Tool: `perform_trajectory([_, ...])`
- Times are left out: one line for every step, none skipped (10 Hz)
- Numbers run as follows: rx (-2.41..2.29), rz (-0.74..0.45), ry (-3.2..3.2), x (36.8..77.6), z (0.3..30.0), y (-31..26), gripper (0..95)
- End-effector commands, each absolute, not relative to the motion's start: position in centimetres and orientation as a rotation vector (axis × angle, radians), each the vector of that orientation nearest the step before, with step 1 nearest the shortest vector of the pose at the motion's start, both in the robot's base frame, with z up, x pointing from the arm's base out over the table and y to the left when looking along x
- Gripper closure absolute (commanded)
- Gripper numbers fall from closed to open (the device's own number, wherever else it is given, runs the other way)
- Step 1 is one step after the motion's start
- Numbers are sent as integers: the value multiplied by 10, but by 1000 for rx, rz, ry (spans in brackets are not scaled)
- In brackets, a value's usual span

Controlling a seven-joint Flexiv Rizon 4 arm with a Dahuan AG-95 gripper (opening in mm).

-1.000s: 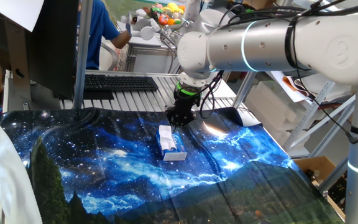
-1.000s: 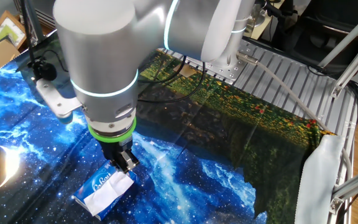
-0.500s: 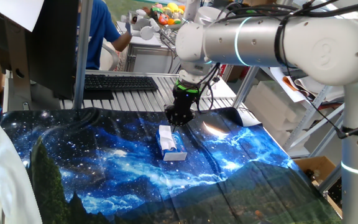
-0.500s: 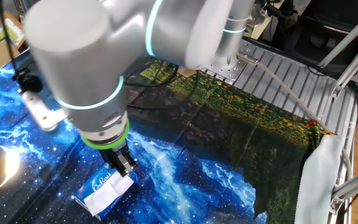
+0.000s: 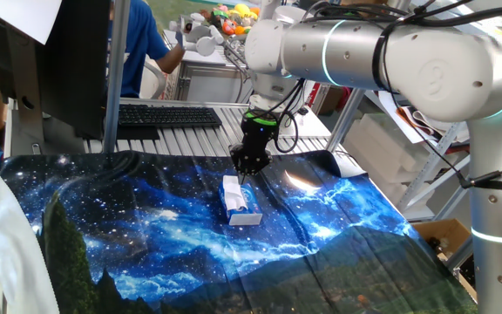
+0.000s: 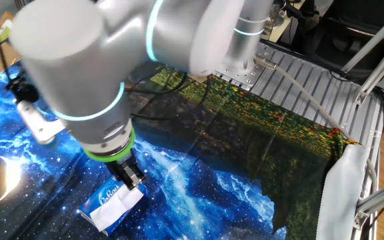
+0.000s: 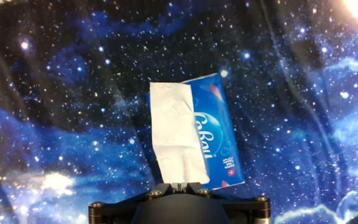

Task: Pull out a napkin

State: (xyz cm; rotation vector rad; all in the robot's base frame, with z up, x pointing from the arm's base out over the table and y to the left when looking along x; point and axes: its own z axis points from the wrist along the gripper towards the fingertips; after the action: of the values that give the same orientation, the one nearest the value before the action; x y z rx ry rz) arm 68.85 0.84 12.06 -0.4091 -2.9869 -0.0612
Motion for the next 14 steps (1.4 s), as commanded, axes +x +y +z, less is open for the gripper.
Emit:
perform_trajectory([-400, -64, -2995, 685, 121, 8, 950])
perform_trajectory([-393, -65, -2996, 685, 121, 8, 950])
perform_trajectory([-389, -65, -2996, 685, 121, 8, 950])
perform_trajectory([-381, -66, -2998, 685, 121, 8, 950])
perform_trajectory([-358, -60, -3009, 685, 121, 8, 950])
perform_trajectory([-320, -50, -3018, 685, 121, 8, 950])
perform_trajectory([-300, -49, -3018, 685, 121, 8, 950])
perform_trajectory([-299, -46, -3019, 685, 121, 8, 950])
perform_trajectory([-313, -44, -3023, 685, 121, 8, 950])
perform_trajectory([-339, -44, -3026, 685, 121, 8, 950])
perform_trajectory([-376, -41, -3033, 685, 121, 8, 950])
perform_trajectory([-407, -37, -3035, 685, 121, 8, 950])
perform_trajectory([-420, -32, -3037, 685, 121, 8, 950])
perform_trajectory([-428, -31, -3040, 685, 121, 8, 950])
